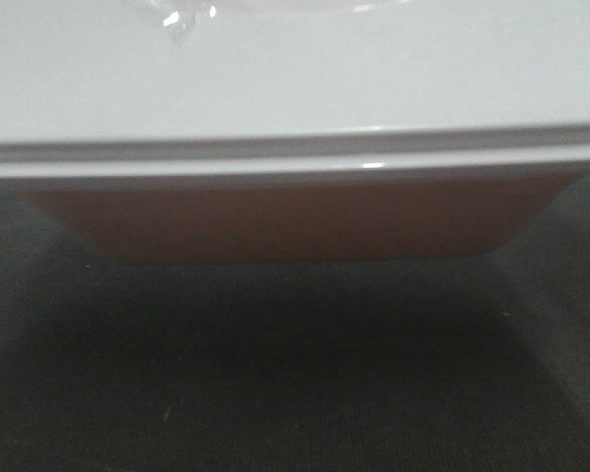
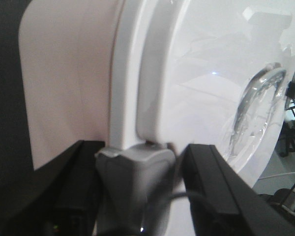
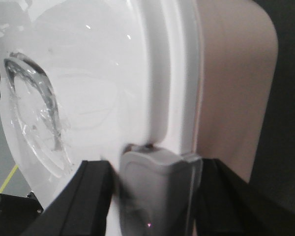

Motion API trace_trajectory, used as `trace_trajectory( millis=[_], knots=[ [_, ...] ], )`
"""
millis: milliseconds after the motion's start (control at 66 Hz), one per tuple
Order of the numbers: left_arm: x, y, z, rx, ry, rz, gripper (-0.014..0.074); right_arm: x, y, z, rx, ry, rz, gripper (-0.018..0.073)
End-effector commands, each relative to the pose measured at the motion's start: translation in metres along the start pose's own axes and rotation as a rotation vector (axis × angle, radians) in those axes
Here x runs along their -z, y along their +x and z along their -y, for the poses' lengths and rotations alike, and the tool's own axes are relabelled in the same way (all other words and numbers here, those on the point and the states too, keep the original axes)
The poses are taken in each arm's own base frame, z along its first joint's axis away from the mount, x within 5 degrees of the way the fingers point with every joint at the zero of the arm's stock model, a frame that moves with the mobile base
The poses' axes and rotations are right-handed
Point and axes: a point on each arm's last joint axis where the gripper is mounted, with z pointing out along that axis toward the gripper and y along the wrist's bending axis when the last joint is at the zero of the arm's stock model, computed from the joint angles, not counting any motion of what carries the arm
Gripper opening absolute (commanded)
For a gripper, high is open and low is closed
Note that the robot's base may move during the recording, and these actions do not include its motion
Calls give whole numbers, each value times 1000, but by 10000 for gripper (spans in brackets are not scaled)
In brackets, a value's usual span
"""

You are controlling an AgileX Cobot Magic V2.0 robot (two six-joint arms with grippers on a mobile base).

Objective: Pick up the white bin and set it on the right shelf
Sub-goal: 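Lift the pink bin upward with both grippers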

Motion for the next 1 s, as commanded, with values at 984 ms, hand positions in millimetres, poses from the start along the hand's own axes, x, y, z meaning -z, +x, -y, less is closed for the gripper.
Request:
trace_trajectory(
  millis=[984],
  knots=[
    [49, 18, 95, -240, 184, 132, 242, 36, 8, -71, 143, -224, 130, 412]
  ],
)
